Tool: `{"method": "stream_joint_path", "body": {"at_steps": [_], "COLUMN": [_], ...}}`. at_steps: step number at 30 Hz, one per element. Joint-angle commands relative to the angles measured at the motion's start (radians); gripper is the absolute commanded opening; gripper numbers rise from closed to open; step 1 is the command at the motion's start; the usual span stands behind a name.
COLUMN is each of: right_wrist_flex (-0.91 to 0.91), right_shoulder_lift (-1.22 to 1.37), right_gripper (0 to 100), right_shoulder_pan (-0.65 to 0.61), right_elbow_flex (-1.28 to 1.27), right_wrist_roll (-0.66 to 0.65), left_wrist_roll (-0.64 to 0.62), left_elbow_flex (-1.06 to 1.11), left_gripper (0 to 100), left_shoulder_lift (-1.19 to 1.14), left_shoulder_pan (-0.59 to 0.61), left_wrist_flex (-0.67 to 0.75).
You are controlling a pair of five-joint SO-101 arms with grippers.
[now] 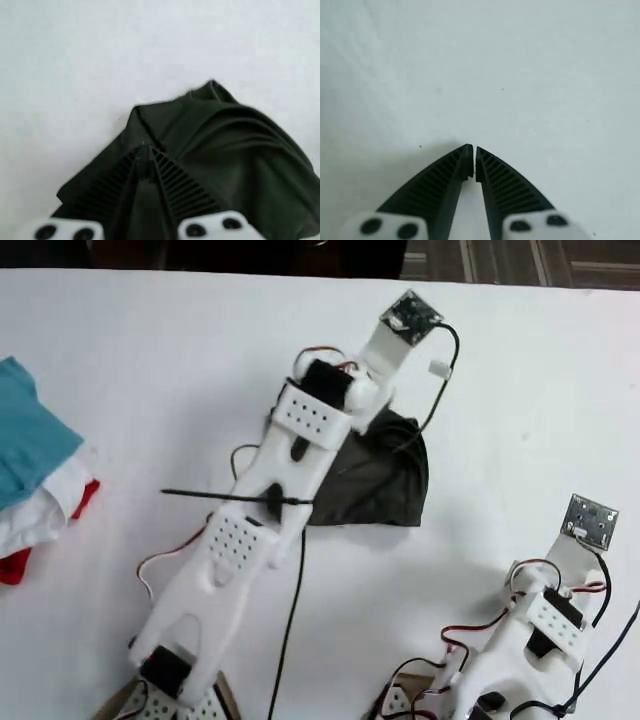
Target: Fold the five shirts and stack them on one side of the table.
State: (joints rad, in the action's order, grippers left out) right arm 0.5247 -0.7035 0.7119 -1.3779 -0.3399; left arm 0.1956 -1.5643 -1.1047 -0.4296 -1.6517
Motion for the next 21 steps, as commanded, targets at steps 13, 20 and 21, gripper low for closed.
{"method": "stream_joint_path", "body": {"at_steps": [13,20,21], "right_wrist_flex": [-0.015,-0.015,-0.015], "right_shoulder_lift": [-0.025,-0.025,-0.025], "right_gripper": [1.8,1.8,1.8], "right_shoulder_pan": [0.002,0.002,0.002], "right_elbow_flex": [0.008,0.008,0.008], "right_wrist_roll": [0.002,0.002,0.002], "left_wrist_roll": [-0.009,-0.009,-0.009], "left_elbow_flex": [0.180,0.341,0.349], "left_gripper": [2,2,2], "left_shoulder_lift": [0.014,0.014,0.014], "left_shoulder_pan": [-0.071,-0.066,-0.064], "left_wrist_flex": [0.025,0.216,0.253]}}
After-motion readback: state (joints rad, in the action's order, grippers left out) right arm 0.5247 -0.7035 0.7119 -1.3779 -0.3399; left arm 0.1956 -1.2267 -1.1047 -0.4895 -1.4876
